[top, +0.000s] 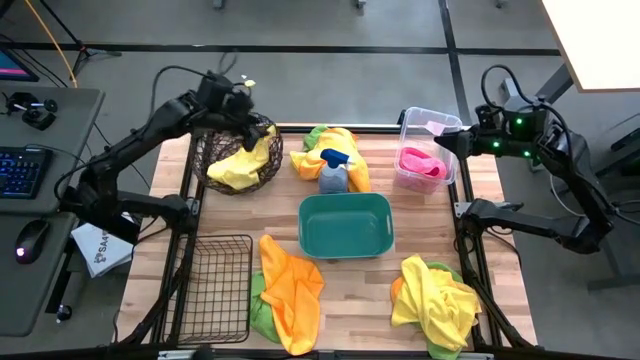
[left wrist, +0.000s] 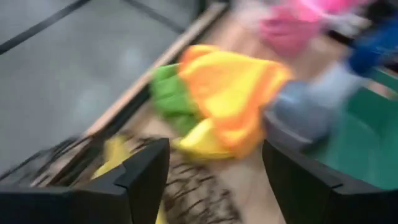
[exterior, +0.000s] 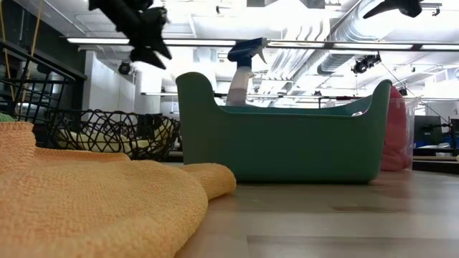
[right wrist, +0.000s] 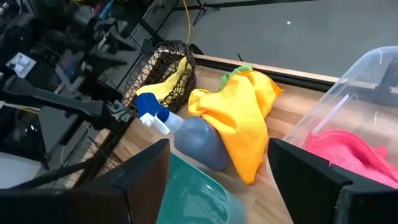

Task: Sort microfiber towel by color & place in baskets
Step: Put the top yellow towel into the round brown basket

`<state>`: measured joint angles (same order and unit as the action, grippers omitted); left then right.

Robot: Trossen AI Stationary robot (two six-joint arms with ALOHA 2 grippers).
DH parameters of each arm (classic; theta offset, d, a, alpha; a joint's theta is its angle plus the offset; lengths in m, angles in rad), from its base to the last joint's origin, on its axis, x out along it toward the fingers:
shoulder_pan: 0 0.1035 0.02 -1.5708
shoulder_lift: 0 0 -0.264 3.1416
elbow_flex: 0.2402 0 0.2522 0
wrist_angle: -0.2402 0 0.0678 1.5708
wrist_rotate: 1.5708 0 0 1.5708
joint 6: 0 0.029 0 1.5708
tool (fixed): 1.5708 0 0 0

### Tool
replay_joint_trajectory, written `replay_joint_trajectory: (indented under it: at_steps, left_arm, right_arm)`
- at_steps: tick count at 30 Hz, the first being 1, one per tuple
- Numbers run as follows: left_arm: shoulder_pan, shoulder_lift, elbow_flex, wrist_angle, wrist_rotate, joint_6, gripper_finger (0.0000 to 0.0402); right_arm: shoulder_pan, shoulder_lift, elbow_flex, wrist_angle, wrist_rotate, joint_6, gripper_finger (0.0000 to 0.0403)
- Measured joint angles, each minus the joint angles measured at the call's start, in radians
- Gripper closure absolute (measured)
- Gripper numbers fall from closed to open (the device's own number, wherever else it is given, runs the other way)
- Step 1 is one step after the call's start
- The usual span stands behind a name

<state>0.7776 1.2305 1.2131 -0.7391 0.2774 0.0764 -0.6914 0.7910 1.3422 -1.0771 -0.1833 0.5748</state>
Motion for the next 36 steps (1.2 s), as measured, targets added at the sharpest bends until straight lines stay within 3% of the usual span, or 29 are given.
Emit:
replay_joint_trajectory:
  at_steps: [3, 8, 14, 17, 27, 36]
  left_arm:
    - [-0.094, 0.053, 0.010, 0.000, -0.010, 0.083, 0.0152]
    - [-0.205, 0.160, 0.035, 0.013, -0.111, 0.273, 0.0151]
    - [-0.270, 0.304, 0.038, 0.048, -0.334, 0.543, 0.0151]
    - [-0.286, 0.371, 0.038, 0.058, -0.396, 0.637, 0.0151]
    - [-0.340, 0.517, 0.037, 0.130, -0.423, 0.661, 0.0151]
    - [-0.354, 0.604, 0.037, 0.161, -0.533, 0.688, 0.0151]
  right_arm:
    - [0.000, 0.000, 0.000, 0.000, 0.003, 0.018, 0.0137]
    - [0.000, 0.000, 0.000, -0.001, 0.008, 0.023, 0.0137]
    - [0.000, 0.010, 0.000, -0.028, 0.007, 0.013, 0.0137]
    - [0.000, 0.015, 0.000, -0.059, 0.007, -0.015, 0.0137]
    - [0.000, 0.014, 0.000, -0.101, 0.004, -0.063, 0.0137]
    - [0.000, 0.014, 0.000, -0.101, 0.004, -0.079, 0.0137]
